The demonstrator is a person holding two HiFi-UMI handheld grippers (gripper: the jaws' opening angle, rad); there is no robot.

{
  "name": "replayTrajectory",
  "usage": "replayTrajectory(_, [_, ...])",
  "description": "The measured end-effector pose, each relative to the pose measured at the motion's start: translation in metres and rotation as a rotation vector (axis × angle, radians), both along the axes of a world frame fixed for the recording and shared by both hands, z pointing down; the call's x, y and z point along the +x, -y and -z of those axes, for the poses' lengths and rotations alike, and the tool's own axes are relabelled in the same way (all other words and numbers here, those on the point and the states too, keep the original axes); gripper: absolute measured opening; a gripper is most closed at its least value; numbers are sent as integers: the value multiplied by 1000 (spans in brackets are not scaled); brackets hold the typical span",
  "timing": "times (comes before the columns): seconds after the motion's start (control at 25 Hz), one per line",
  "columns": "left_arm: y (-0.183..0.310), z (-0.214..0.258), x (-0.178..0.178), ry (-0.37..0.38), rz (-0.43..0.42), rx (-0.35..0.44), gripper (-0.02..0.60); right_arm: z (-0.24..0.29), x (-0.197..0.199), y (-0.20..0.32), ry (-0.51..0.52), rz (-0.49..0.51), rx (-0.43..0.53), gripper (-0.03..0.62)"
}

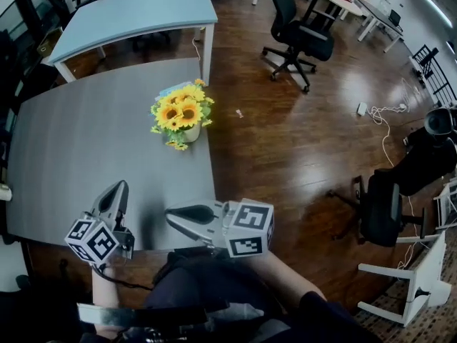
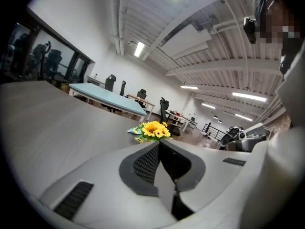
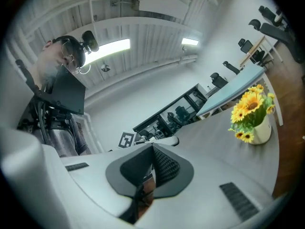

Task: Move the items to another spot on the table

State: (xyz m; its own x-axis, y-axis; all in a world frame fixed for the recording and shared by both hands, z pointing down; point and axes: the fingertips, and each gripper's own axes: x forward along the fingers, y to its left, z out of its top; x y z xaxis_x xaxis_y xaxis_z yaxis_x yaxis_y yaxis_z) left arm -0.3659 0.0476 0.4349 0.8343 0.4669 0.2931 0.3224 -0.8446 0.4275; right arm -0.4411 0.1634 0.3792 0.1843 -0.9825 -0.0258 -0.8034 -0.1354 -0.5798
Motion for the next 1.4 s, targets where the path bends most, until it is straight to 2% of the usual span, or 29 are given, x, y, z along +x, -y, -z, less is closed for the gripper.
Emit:
replayTrajectory(0.12, [-29, 18, -6, -19, 67, 26, 21, 7, 0, -32, -11, 48, 42, -20])
replayTrajectory(0.32, [-78, 31, -17, -30, 124, 81, 21, 12, 6, -80, -9, 107, 102, -20])
replayTrajectory(0.48, [-101, 37, -33, -24, 145, 167, 21, 16, 3, -98, 13, 177, 137, -20])
replayTrajectory(0.56, [-104, 38, -44, -18, 169, 195, 21, 18, -2, -101, 21, 217, 144, -20])
replayTrajectory(0.76, [-97, 37, -71, 13, 251, 190, 21, 19, -20, -102, 45, 288, 149, -20])
replayTrajectory(0.88, [-94, 38, -77, 0, 258, 204, 21, 17, -22, -99, 48, 300, 145, -20])
replayTrajectory(1.0, [-89, 39, -76, -32, 251, 261, 21, 19, -21, -97, 40, 300, 129, -20])
replayTrajectory(1.08, [-84, 41, -72, -50, 249, 234, 21, 20, -21, -92, 22, 296, 105, -20])
replayTrajectory(1.24, [-78, 35, -57, -79, 231, 110, 21, 18, -8, -85, -45, 253, 6, -20])
replayTrajectory(1.4, [-72, 16, -48, -82, 209, 59, 21, 18, 14, -86, -126, 177, -89, -20])
